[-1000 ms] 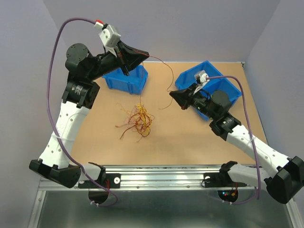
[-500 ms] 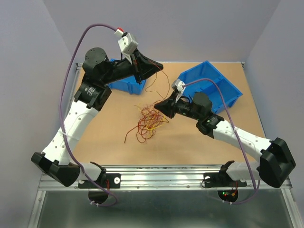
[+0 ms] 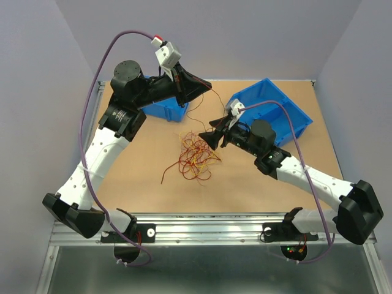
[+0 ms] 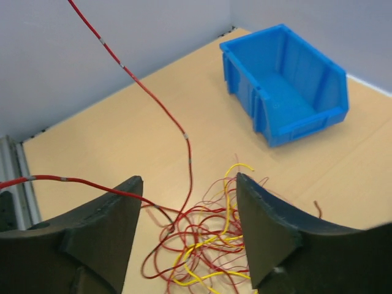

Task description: Untangle the cables

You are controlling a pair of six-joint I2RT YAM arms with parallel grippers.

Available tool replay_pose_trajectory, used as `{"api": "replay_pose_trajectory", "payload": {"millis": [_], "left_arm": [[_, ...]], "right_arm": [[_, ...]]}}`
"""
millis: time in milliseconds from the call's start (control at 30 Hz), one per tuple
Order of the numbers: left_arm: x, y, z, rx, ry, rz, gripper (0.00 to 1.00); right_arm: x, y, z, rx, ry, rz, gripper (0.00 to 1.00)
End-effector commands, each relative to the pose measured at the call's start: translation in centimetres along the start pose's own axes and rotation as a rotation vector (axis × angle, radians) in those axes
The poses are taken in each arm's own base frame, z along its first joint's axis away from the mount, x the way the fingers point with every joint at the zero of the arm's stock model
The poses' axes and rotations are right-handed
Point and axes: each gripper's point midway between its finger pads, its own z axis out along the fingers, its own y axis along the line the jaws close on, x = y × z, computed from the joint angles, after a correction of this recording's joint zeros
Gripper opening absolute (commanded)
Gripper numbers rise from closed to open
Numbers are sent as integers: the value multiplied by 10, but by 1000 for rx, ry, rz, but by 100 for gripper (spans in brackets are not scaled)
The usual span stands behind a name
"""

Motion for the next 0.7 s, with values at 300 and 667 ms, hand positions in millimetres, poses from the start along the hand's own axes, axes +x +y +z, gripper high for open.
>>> {"api": "replay_pose_trajectory", "payload": {"millis": [300,667], "left_arm": [[-8,-11,2,43,-20,3,0],[5,36,6,-102,-10,-68,0]], "right_arm": [[-5,-8,10,27,-27,-39,78],[-20,-6,8,50,-61,37,1]]}}
